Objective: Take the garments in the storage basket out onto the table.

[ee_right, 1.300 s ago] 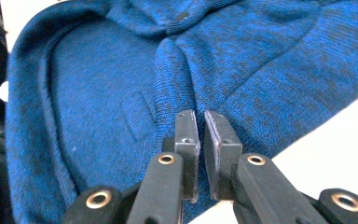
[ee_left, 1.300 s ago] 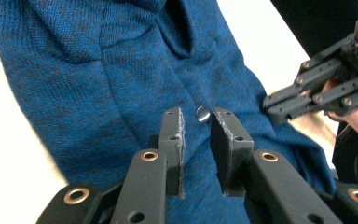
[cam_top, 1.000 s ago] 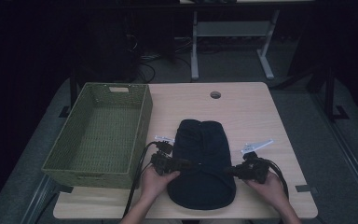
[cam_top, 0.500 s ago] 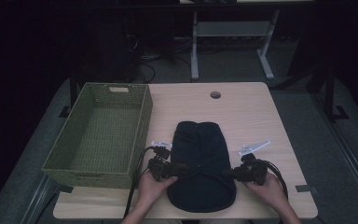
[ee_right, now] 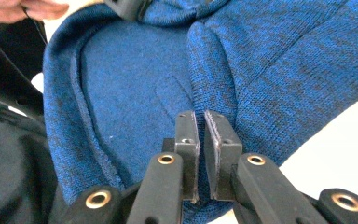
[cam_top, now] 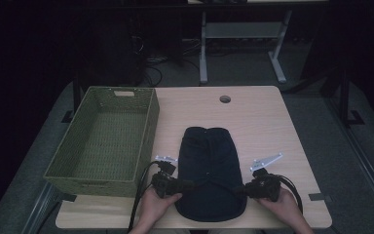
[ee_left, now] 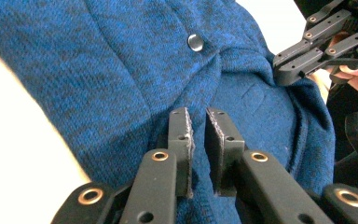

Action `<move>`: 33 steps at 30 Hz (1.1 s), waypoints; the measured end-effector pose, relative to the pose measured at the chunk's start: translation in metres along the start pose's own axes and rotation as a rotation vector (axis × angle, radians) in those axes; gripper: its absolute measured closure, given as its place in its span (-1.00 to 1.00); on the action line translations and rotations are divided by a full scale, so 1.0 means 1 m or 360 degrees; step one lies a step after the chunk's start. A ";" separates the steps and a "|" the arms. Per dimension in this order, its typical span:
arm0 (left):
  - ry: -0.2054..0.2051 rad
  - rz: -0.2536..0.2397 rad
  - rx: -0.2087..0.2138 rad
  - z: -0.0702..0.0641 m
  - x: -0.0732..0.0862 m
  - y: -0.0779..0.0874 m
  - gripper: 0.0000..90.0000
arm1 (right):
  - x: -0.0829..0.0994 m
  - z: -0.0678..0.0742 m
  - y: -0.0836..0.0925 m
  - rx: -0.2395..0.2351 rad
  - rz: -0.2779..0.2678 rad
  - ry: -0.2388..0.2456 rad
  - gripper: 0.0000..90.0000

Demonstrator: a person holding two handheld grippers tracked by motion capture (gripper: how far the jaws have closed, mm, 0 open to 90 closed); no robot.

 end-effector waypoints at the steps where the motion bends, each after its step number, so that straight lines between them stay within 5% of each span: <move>1: -0.0004 0.0000 0.0002 0.000 0.001 0.000 0.80 | 0.002 0.000 0.000 -0.0007 -0.0013 -0.0006 0.86; 11: -0.0098 -0.0035 -0.0010 -0.011 0.002 0.008 0.76 | 0.003 0.008 0.006 -0.0029 -0.0042 0.0013 0.81; 21: -0.0037 -0.0142 -0.0001 -0.004 -0.032 0.004 0.72 | -0.042 -0.006 0.008 -0.0008 -0.0175 -0.0029 0.78; 24: 0.0009 -0.0117 -0.0026 0.001 -0.035 -0.005 0.66 | -0.053 -0.012 -0.001 0.0007 -0.0145 -0.0041 0.79; 27: 0.0015 -0.0052 -0.0052 0.006 -0.029 -0.012 0.66 | -0.044 -0.021 -0.016 0.0008 -0.0016 -0.0074 0.82; 33: 0.0049 -0.0059 0.0023 0.003 -0.017 -0.011 0.67 | -0.037 -0.015 -0.017 -0.0023 -0.0005 -0.0054 0.84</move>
Point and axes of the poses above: each handheld gripper's, and its own axes: y roughly backward along the jaws, x roughly out of its underside, z roughly to its left, the point moved 8 cm from there along -y, roughly forward along the jaws, and after that the axes turned 11 degrees about z, right-handed, at the moved point
